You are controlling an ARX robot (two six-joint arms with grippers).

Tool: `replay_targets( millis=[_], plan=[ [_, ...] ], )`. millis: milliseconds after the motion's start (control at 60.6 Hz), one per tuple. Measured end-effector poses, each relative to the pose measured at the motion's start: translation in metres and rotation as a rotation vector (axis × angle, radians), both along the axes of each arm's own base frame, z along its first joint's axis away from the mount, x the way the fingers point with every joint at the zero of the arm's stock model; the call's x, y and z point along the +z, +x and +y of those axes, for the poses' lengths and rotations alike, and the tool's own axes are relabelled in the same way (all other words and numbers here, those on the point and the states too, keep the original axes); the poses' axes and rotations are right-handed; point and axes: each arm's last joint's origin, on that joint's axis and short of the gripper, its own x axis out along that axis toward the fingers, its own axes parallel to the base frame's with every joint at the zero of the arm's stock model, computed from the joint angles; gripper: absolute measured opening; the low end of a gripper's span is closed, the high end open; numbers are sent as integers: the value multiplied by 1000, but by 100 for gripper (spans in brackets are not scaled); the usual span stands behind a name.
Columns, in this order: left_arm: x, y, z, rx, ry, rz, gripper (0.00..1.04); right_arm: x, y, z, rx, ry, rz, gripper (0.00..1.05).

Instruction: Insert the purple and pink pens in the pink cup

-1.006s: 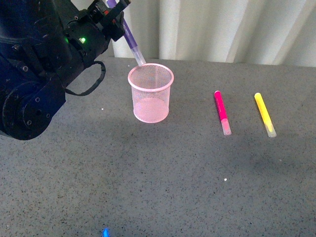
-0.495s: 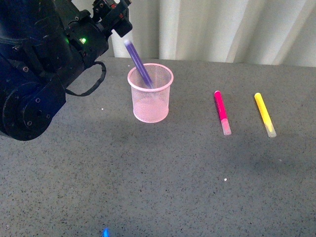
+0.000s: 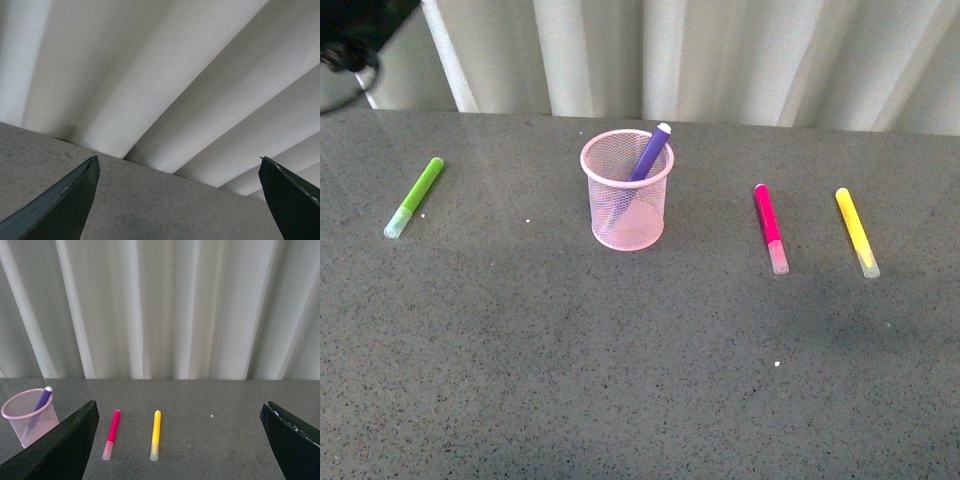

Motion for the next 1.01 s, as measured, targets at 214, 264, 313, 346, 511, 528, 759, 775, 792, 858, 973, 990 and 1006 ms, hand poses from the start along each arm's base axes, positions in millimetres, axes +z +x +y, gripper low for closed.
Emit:
replay_targets(
  millis=[214, 264, 313, 346, 511, 528, 759, 775, 792, 858, 973, 990, 1006],
  plan=[
    [34, -73, 38, -100, 129, 76, 98, 0, 0, 0, 0, 0, 0, 98],
    [38, -90, 46, -103, 144, 78, 98, 0, 0, 0, 0, 0, 0, 98],
    [42, -114, 62, -74, 154, 78, 98, 0, 0, 0, 0, 0, 0, 98],
    [46, -132, 75, -33, 156, 68, 98, 0, 0, 0, 0, 0, 0, 98],
    [48, -174, 110, 98, 149, 58, 98, 0, 0, 0, 0, 0, 0, 98],
    [48, -176, 111, 105, 147, 61, 98, 0, 0, 0, 0, 0, 0, 98],
    [28, -207, 95, 254, 457, -111, 66, 0, 0, 0, 2, 0, 0, 98],
    [26, -209, 91, 254, 472, -117, 63, 0, 0, 0, 2, 0, 0, 98],
    [26, -210, 89, 252, 478, -120, 61, 0, 0, 0, 2, 0, 0, 98],
    [22, -216, 78, 248, 502, -131, 49, 0, 0, 0, 0, 0, 0, 98],
    [15, -224, 64, 243, 519, -133, 29, 0, 0, 0, 0, 0, 0, 98],
    [14, -225, 63, 242, 520, -132, 27, 0, 0, 0, 0, 0, 0, 98],
    [12, -227, 59, 243, 521, -130, 22, 0, 0, 0, 0, 0, 0, 98]
  ],
)
